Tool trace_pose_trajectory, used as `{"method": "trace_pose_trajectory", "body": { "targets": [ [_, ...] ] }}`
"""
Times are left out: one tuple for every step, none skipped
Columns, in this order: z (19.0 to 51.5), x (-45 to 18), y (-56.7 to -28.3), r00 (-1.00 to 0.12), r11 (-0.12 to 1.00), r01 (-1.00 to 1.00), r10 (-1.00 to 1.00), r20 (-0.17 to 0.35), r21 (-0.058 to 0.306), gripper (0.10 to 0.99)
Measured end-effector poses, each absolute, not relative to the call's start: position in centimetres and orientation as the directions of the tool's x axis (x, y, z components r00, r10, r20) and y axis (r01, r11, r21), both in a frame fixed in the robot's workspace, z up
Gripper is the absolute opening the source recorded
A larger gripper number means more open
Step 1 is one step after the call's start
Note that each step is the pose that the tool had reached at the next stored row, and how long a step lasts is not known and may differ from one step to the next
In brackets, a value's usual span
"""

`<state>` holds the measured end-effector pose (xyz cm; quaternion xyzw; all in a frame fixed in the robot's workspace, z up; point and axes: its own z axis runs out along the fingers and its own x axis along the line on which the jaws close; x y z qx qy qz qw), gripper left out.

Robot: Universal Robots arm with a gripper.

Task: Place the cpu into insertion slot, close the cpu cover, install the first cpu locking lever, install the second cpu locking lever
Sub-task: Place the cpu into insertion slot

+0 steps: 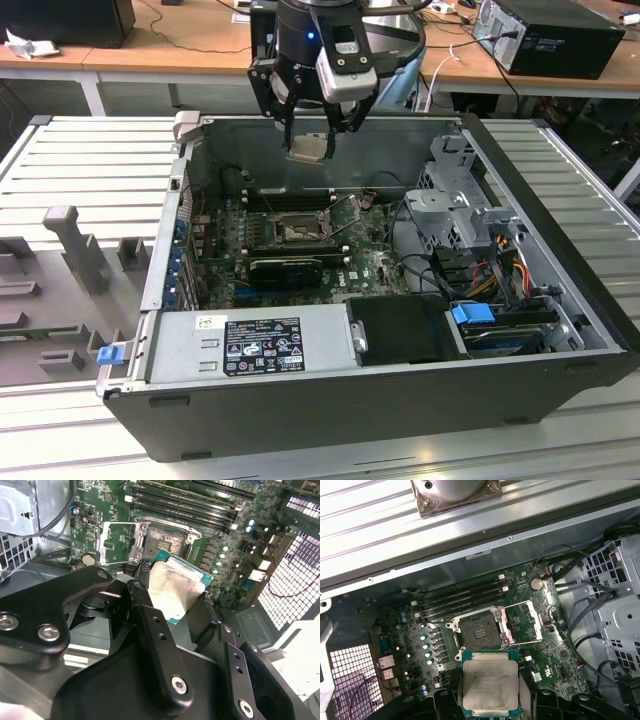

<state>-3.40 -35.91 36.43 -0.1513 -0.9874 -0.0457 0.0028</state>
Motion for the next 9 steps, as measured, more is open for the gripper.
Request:
{"method": "trace_pose_trajectory", "body": {
  "targets": [
    [36.43, -3.4, -35.91, -0.953, 0.949, 0.303, 0.303, 0.019, 0.089, 0.537],
    [36.43, -3.4, -35.91, -0.951, 0.946, 0.31, 0.31, 0.019, 0.089, 0.537],
    [36.43, -3.4, -35.91, -0.948, 0.944, 0.317, 0.316, 0.019, 0.089, 0.537],
    [36.43, -3.4, -35.91, -0.945, 0.941, 0.327, 0.327, 0.019, 0.089, 0.537],
    [36.43, -3.4, -35.91, -0.943, 0.939, 0.331, 0.331, 0.019, 0.089, 0.537],
    [36.43, -3.4, -35.91, -0.942, 0.938, 0.335, 0.334, 0.019, 0.089, 0.537],
    [36.43, -3.4, -35.91, -0.94, 0.936, 0.341, 0.34, 0.019, 0.089, 0.537],
    [36.43, -3.4, -35.91, -0.939, 0.935, 0.343, 0.343, 0.019, 0.089, 0.537],
    [36.43, -3.4, -35.91, -0.938, 0.934, 0.347, 0.347, 0.019, 0.089, 0.537]
  ]
}}
